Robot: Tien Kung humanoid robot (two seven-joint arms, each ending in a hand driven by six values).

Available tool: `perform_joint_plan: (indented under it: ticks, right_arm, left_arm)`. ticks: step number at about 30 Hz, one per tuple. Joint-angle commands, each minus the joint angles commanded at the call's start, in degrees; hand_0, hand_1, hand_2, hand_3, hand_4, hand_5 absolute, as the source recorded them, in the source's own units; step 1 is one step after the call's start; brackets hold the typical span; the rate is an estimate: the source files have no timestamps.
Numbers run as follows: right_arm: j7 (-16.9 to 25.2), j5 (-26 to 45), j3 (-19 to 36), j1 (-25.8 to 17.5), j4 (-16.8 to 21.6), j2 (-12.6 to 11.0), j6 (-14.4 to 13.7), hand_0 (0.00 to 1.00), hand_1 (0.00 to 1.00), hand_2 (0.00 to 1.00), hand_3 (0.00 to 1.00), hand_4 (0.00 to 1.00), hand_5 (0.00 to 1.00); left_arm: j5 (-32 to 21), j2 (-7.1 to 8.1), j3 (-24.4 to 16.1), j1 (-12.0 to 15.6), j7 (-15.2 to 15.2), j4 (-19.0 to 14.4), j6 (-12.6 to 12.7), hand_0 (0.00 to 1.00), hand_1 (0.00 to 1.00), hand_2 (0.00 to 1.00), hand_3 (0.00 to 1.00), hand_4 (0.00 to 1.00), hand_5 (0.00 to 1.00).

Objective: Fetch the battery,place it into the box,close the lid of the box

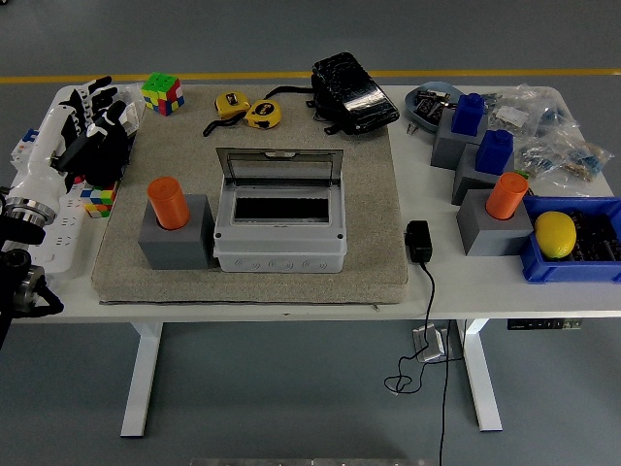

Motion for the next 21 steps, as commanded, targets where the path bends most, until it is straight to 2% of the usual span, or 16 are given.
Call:
perform_joint_plan:
  ticks: [9, 10, 11, 15, 16, 21]
  right_arm:
    - [0.01, 0.21, -0.16, 0.09, 0.00, 0.05, -0.03, 0.852, 0.852, 0.824, 0.875, 0.998, 0.998]
    - [0.00, 0.15, -0.07, 0.09, 0.00, 0.05, -0.04, 0.851, 0.852, 0.824, 0.875, 0.998, 0.998]
    - [0.01, 0.13, 0.02, 0.07, 0.00, 0.06, -0.06, 0.851, 0.852, 0.824, 0.875, 0.998, 0.998]
    - [-0.02, 0.15, 0.13, -0.07, 0.00, 0.16, -0.02, 0.851, 0.852, 0.824, 0.875, 0.998, 0.998]
    - [-0.04, 0.14, 0.13, -0.11, 0.00, 0.19, 0.03, 0.850, 0.852, 0.823, 0.875, 0.998, 0.998]
    - [-0.01, 0.24, 0.32, -0.02, 0.00, 0.29, 0.03, 0.850, 0.852, 0.823, 0.875, 0.998, 0.998]
  left_arm:
    - [-1.26, -0.21, 0.41, 0.41, 0.17, -1.03, -1.55, 0.856, 0.917, 0.934, 0.941, 0.998, 0.673]
    - [-1.84, -0.37, 0.60, 0.74, 0.33, -1.48, -2.34, 0.893, 0.970, 0.968, 0.965, 0.998, 0.706]
    - [-2.21, -0.47, 0.91, 1.13, 0.31, -1.99, -2.69, 0.893, 0.970, 0.968, 0.965, 0.998, 0.706]
    - [-1.26, -0.77, 1.64, 2.05, -0.76, -3.13, -1.58, 0.893, 0.970, 0.968, 0.965, 0.998, 0.706]
    - [-0.81, -0.88, 1.73, 2.12, -0.88, -3.21, -1.05, 0.804, 0.923, 0.954, 0.997, 0.998, 0.361]
    - [1.34, -1.50, 3.07, 2.59, -1.00, -3.38, 0.60, 0.804, 0.923, 0.954, 0.997, 0.998, 0.361]
